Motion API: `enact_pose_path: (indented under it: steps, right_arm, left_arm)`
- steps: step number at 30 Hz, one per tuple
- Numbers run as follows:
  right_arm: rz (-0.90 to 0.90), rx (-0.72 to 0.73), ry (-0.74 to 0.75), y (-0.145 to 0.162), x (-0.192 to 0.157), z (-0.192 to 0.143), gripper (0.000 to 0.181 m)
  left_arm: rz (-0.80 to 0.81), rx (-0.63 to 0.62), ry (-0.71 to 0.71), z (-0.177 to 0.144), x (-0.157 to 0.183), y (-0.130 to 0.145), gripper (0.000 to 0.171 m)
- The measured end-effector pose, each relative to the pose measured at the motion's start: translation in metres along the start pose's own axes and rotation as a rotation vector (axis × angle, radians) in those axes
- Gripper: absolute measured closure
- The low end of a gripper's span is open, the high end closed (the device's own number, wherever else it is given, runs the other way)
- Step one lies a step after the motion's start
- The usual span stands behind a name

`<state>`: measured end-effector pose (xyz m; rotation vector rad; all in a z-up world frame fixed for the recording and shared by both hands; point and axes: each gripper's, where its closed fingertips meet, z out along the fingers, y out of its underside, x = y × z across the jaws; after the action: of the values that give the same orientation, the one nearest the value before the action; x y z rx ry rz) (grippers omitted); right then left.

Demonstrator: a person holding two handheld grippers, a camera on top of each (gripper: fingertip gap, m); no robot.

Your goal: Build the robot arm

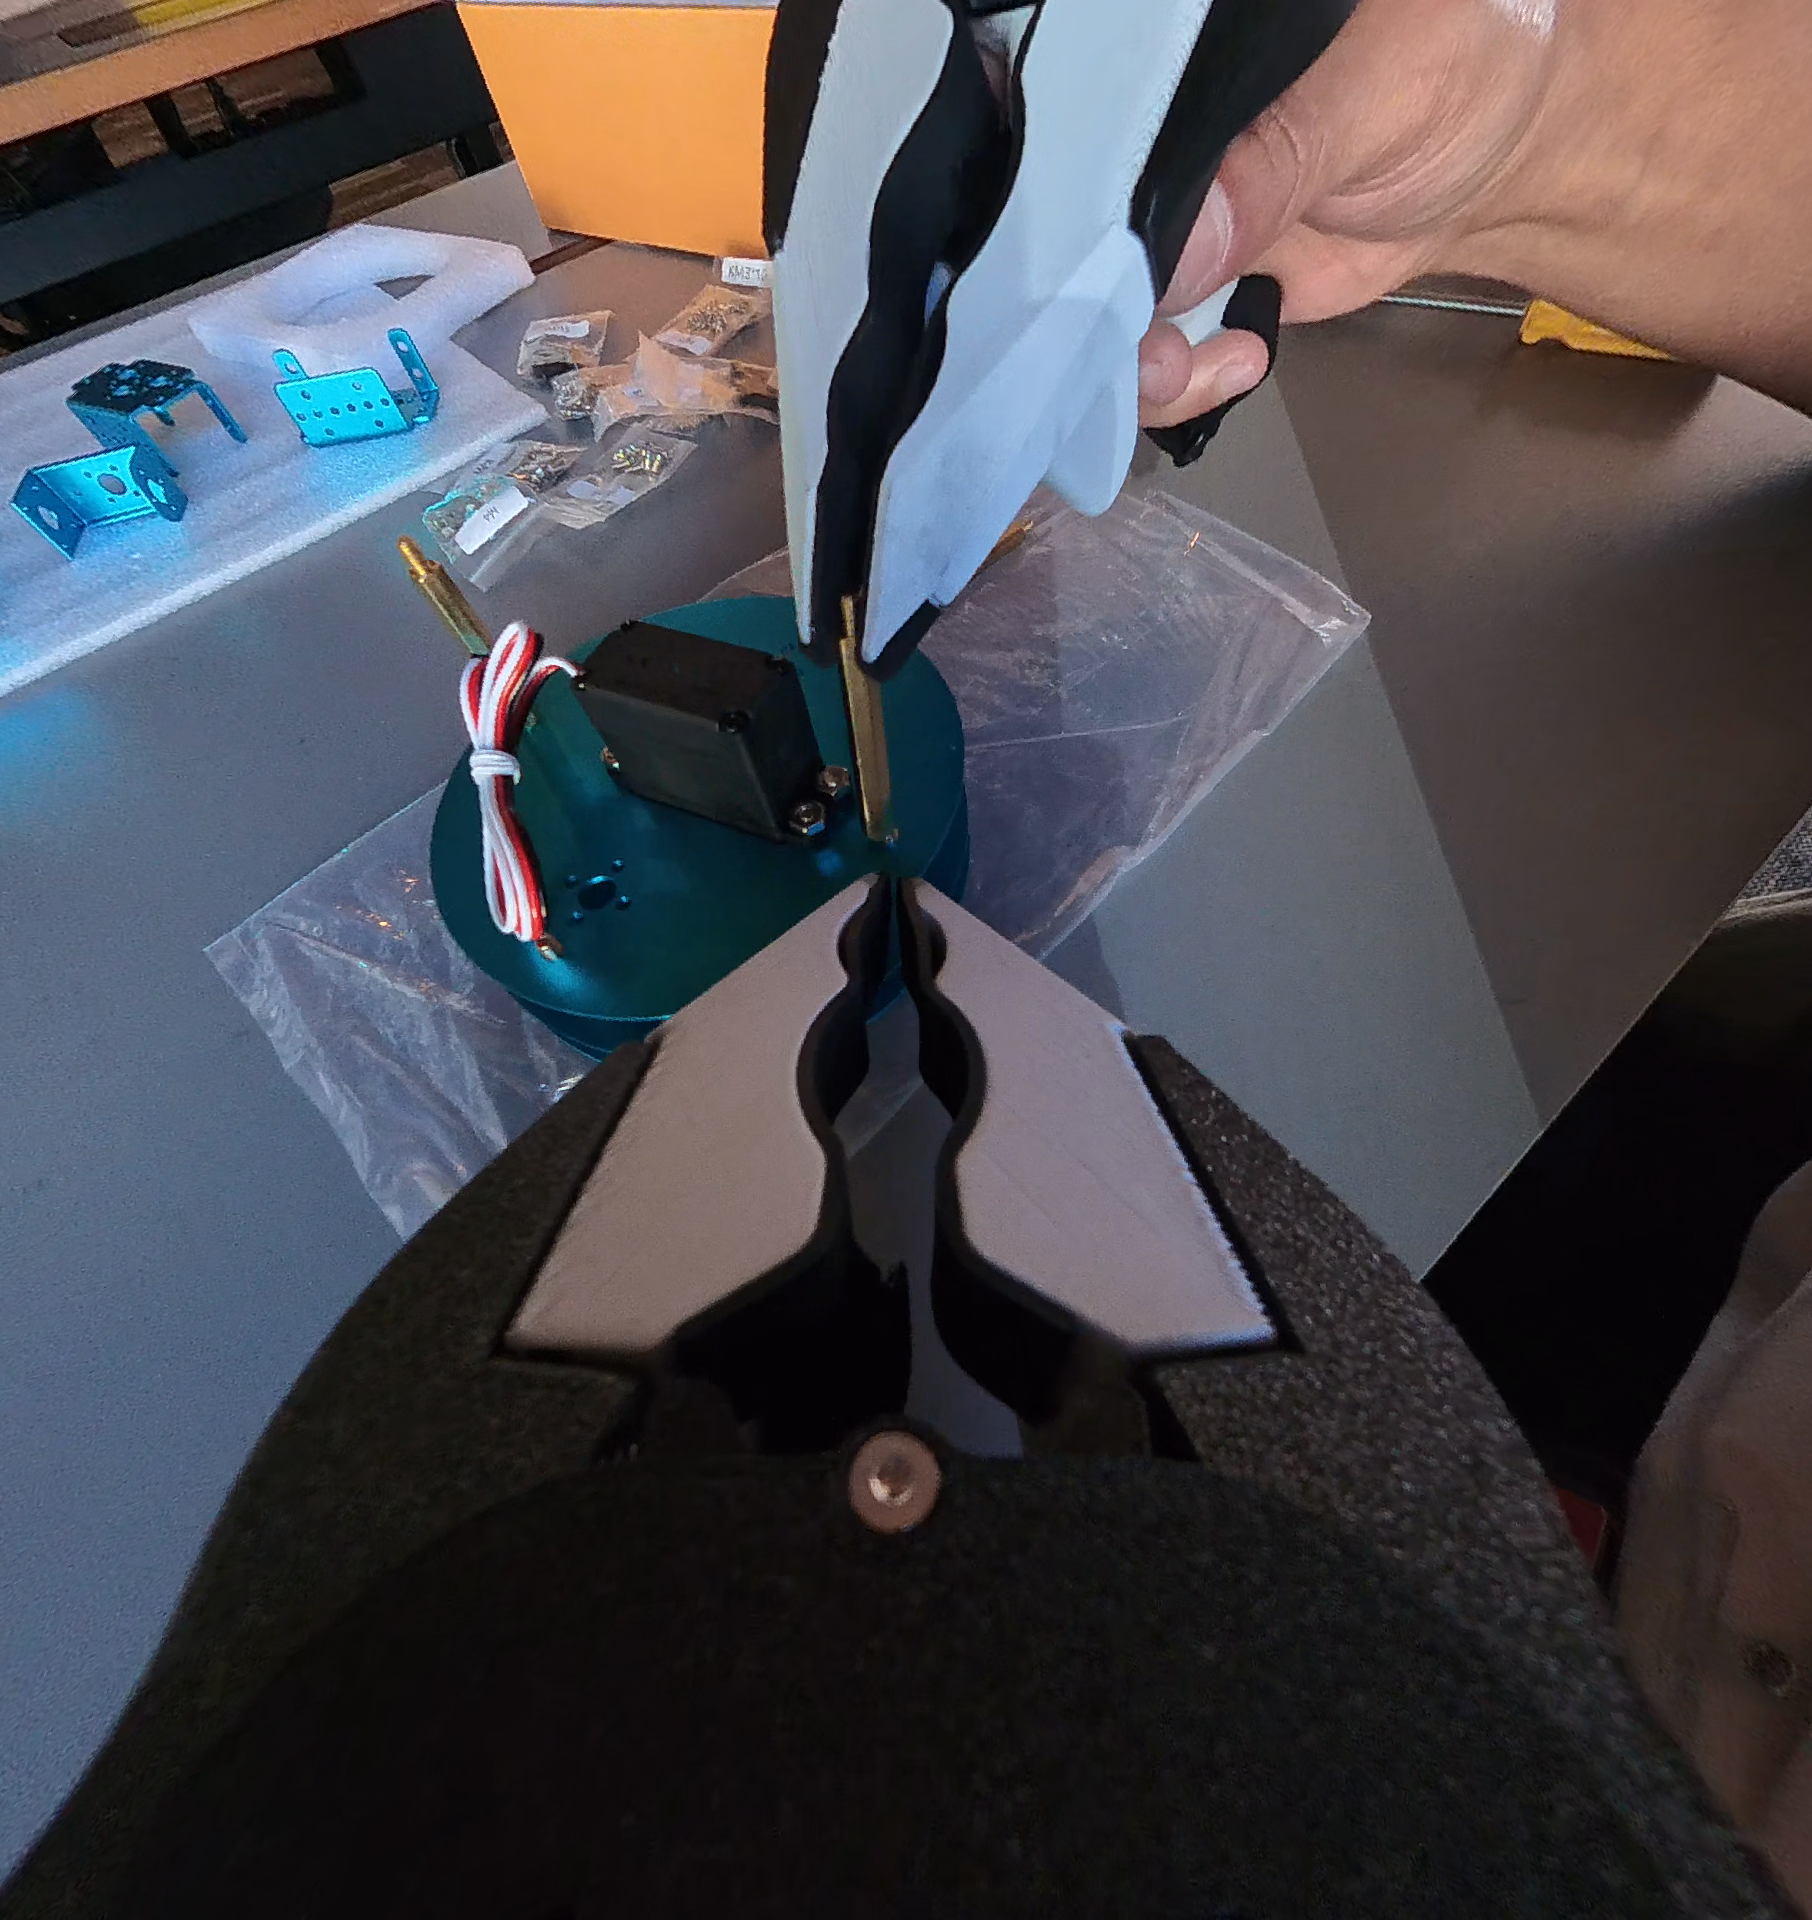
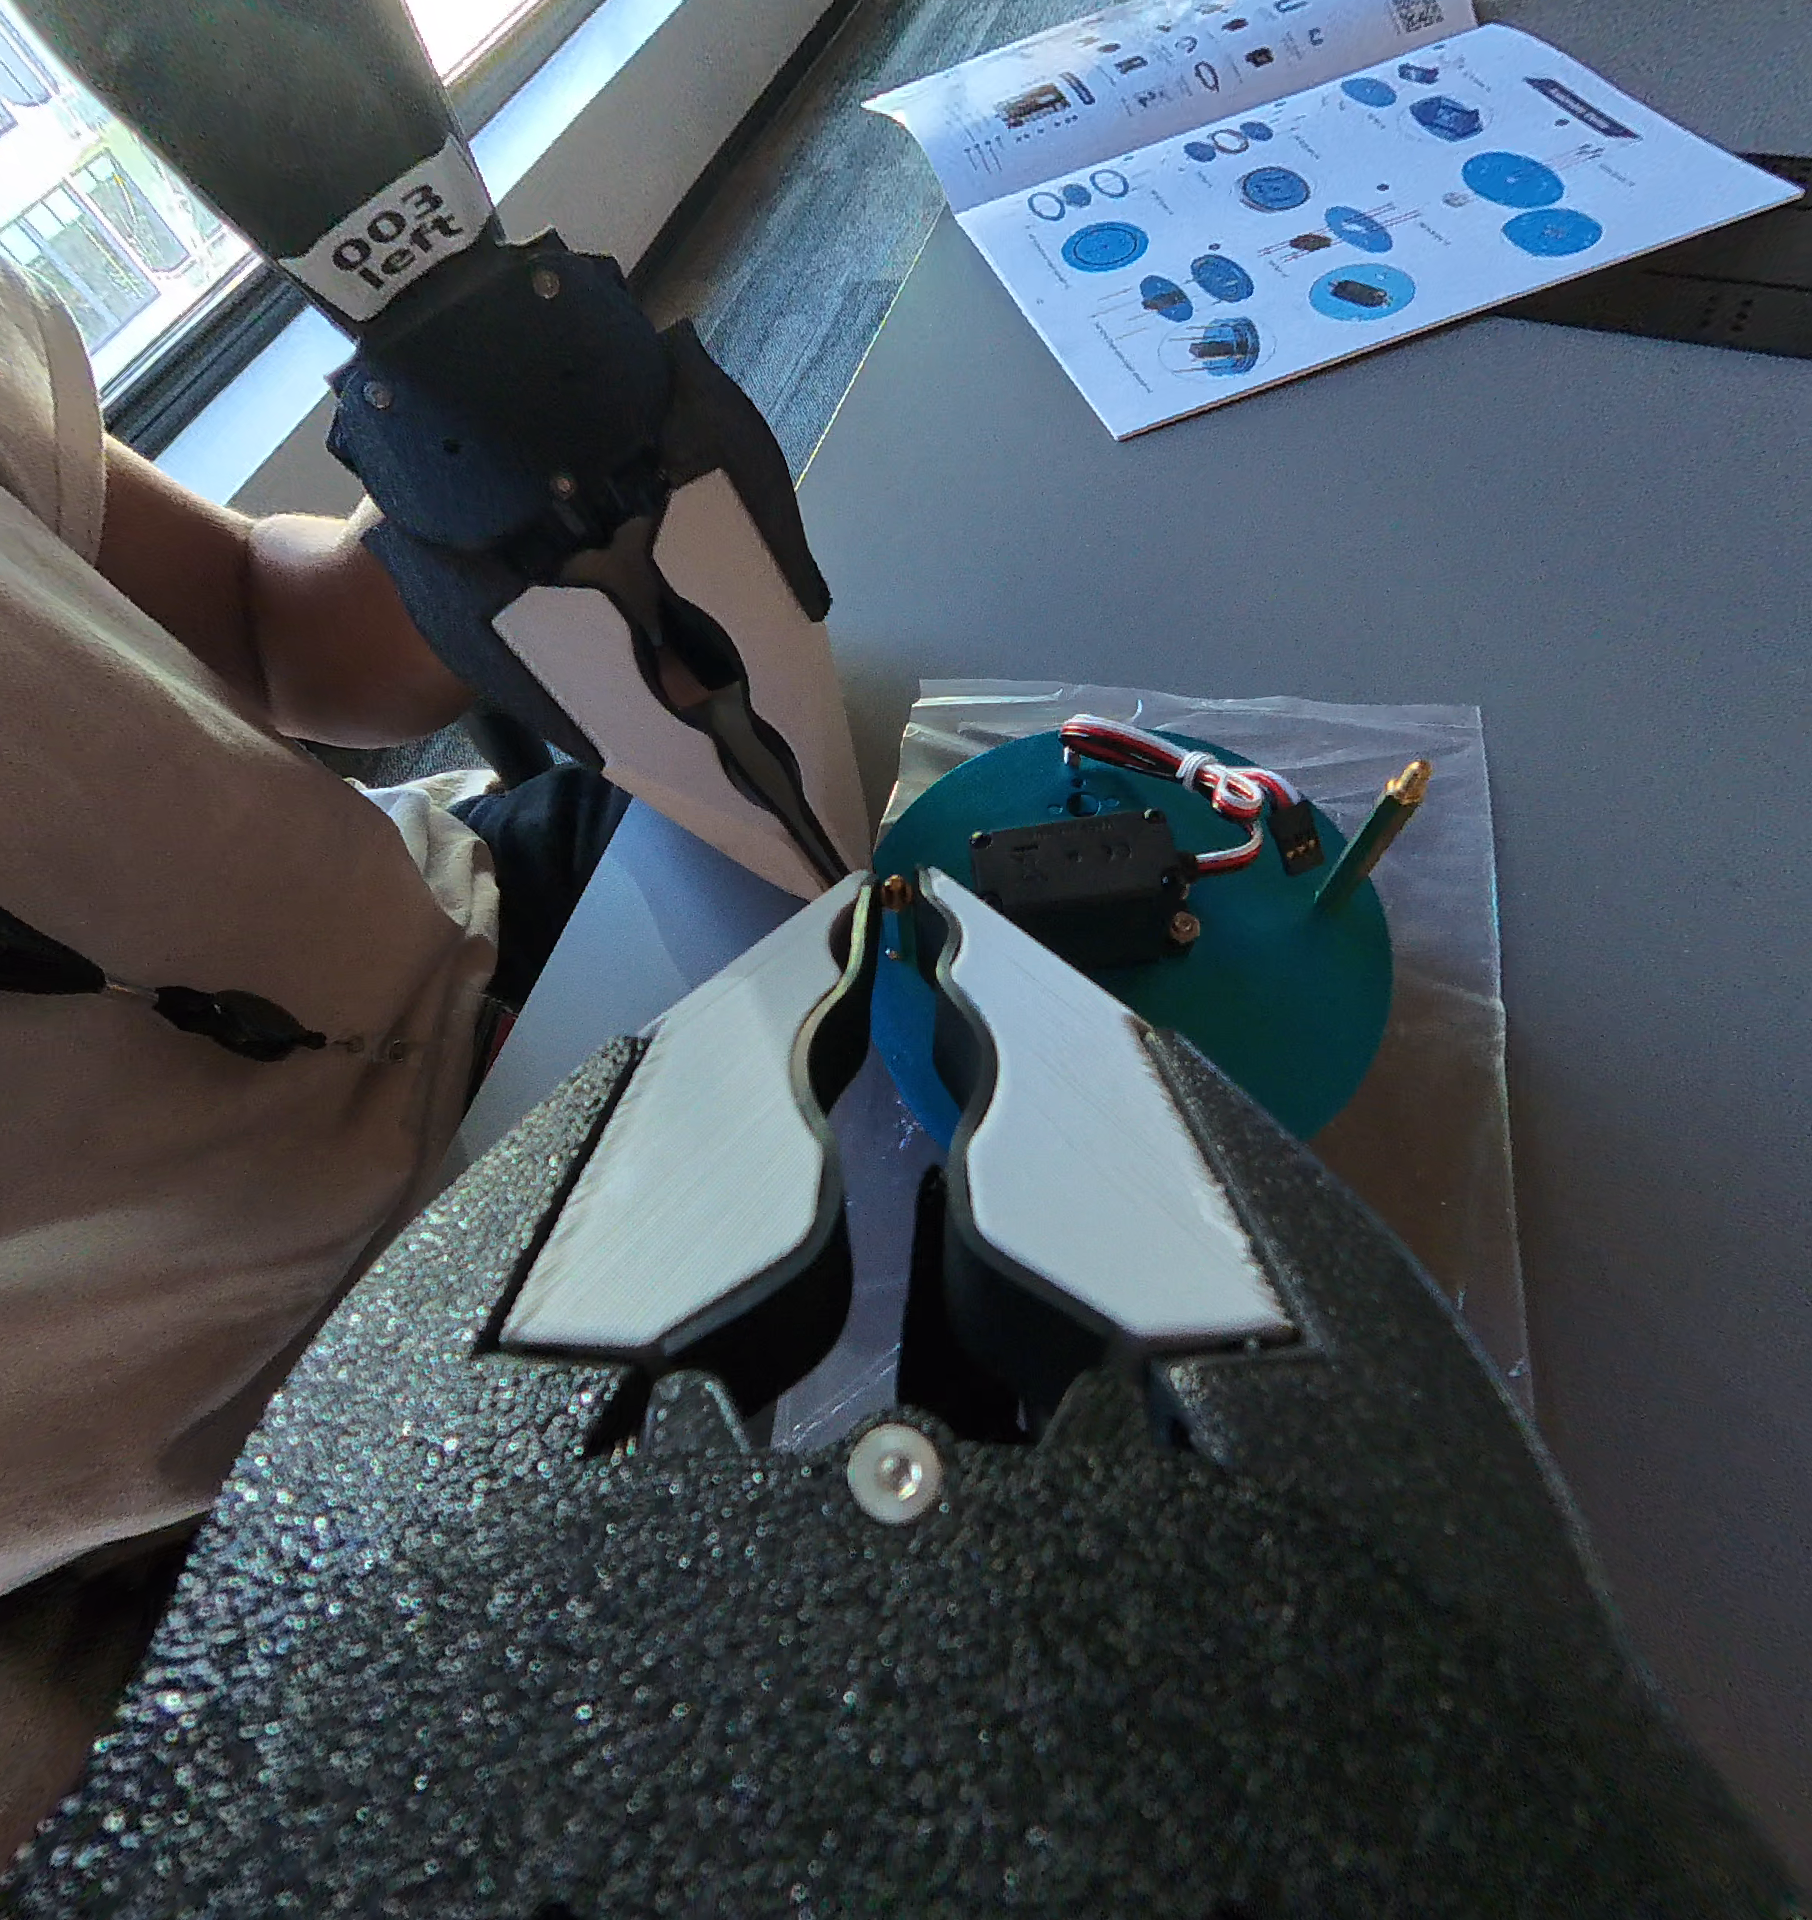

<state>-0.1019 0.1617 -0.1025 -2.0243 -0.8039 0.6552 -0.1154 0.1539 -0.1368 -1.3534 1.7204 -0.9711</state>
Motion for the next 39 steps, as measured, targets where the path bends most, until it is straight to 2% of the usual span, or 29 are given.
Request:
enact_pose_path:
  steps: [13, 23, 26, 35, 39]
  right_arm:
    - [-0.029, -0.05, 0.026, -0.002, -0.003, -0.005, 0.177]
    - [-0.028, -0.062, 0.033, 0.0, -0.002, 0.002, 0.176]
    - [-0.016, -0.044, 0.012, 0.0, -0.004, 0.004, 0.176]
    - [0.043, 0.004, -0.024, -0.002, -0.004, 0.008, 0.176]
    - [0.075, 0.022, -0.093, 0.0, -0.009, 0.007, 0.17]
  left_arm:
    - [-0.001, 0.026, -0.039, -0.001, -0.006, -0.01, 0.161]
    - [0.019, 0.059, -0.053, -0.008, -0.019, -0.02, 0.136]
    - [0.041, 0.06, -0.041, -0.007, -0.019, -0.022, 0.129]
    - [0.078, 0.063, -0.04, 0.01, -0.023, -0.026, 0.125]
    - [0.068, 0.067, -0.017, 0.01, -0.024, -0.023, 0.122]
